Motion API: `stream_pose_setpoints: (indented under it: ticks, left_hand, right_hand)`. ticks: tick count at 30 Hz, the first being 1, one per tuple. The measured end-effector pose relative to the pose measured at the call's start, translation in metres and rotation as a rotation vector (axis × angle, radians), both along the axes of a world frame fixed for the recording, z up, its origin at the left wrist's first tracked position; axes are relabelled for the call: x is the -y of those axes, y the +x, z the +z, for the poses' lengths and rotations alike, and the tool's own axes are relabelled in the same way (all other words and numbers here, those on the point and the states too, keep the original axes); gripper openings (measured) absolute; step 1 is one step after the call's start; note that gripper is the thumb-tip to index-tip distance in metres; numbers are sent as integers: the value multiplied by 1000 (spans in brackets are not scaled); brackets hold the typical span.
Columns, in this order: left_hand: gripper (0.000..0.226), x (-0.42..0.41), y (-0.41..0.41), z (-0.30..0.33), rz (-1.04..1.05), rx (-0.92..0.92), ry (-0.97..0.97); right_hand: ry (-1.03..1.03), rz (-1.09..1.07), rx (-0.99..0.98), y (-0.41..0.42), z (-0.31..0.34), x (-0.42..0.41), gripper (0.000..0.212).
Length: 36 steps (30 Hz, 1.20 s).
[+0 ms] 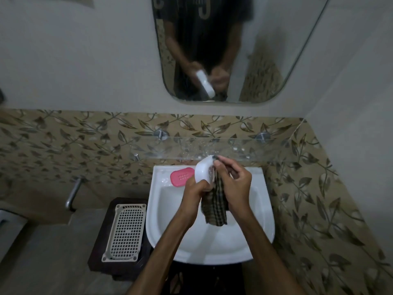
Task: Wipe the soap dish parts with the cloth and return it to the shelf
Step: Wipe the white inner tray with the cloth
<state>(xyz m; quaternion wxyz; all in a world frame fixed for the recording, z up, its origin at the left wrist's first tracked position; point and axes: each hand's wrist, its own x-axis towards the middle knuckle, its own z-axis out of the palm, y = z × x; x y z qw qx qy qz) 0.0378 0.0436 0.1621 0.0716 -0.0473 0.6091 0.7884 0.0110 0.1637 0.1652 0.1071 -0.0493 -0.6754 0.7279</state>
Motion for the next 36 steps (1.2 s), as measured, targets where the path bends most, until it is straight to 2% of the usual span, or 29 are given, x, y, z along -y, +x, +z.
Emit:
stream_pose_setpoints:
  ticks: [2, 6, 9, 11, 12, 14, 16, 19, 22, 25, 28, 31, 36]
  left_hand:
    - [36, 0, 1, -3, -20, -27, -119]
    - [33, 11, -2, 1, -11, -83, -203]
    - [37, 11, -1, 5, -37, -99, -224]
    - [40, 11, 1, 6, -46, -134, -256]
    - [42, 11, 2, 4, -52, -160, -268]
    - [48, 10, 4, 0, -34, -163, -268]
    - [50, 11, 5, -1, -23, -149, -259]
    - [46, 7, 7, -3, -16, -117, -246]
    - [31, 7, 9, -5, 49, -47, -158]
    - [42, 3, 7, -1, 106, -9, 71]
    - [46, -3, 0, 10, 149, 39, 295]
    - [28, 1, -2, 19, 218, 239, 528]
    - [53, 8, -4, 27, 256, 438, 654]
  right_hand:
    - [-67, -12, 73, -5, 5, -2, 22]
    - [156, 195, -168, 18, 8, 9, 24]
    - [220, 169, -211, 12, 7, 5, 26]
    - [154, 72, -89, -4, 13, 2, 18]
    - [50, 51, 15, -12, 17, 0, 13]
    - [-85, 110, 167, -27, 20, -7, 11]
    - [-39, 162, 222, -37, 19, -12, 10]
    - [1, 58, 267, -46, 12, -16, 4]
    - [-118, -62, 306, -41, 5, -11, 3]
    - [-141, -134, 235, -22, -1, -1, 10]
    - [25, -62, 54, 9, -8, 17, 20]
    - [234, 15, -135, 29, -11, 19, 27]
    - [443, 104, -321, 47, -25, 23, 27]
